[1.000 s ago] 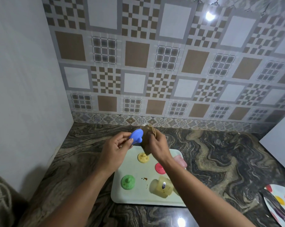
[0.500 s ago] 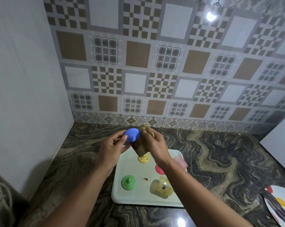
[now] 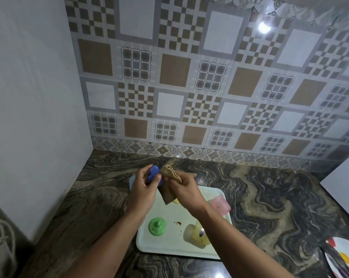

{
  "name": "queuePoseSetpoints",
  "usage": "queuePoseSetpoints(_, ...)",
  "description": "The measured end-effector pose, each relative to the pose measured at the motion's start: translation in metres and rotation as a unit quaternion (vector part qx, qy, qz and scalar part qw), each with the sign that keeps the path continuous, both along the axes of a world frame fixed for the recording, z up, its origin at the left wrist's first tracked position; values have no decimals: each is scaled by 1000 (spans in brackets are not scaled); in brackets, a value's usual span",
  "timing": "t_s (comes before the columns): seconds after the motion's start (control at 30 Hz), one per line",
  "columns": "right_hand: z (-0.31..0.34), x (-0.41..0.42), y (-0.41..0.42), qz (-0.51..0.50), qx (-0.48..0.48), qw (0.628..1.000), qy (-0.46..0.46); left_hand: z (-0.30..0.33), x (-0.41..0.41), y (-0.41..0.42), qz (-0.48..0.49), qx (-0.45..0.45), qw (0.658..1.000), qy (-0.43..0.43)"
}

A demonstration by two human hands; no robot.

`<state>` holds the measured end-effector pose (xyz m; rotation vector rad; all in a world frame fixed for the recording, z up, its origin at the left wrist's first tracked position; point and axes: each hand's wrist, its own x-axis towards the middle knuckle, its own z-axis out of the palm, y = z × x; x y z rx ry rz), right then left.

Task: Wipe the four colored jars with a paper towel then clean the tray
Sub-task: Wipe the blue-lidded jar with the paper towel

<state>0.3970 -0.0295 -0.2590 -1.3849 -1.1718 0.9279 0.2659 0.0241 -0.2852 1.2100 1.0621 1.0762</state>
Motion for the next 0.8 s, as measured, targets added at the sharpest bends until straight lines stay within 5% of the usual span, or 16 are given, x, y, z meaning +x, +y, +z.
queuePoseSetpoints(0.1,2,7,6,-107,6,993,47,-6,-5,8,12,-137,975,-175)
queuePoseSetpoints(0.23,-6,12,12,-140,85,984,-65,-1,-11,7,16,-259,917,-301)
queuePoseSetpoints(0.37,-10,-8,8,-108,127,946,-278,3,-3,-1,-54,-167,960,-217)
queuePoseSetpoints(0.5,-4,-18,19,-106,40,992,-49,-9,-7,2,-52,16,998,-12)
queuePoseSetpoints(0.7,7,-10,19,-41,-5,996,77,-5,-18,8,-53,60,997,11)
queuePoseSetpoints(0.8,-1,-4,19,-100,-17,990,101,-6,-21,1,-64,139,984,90)
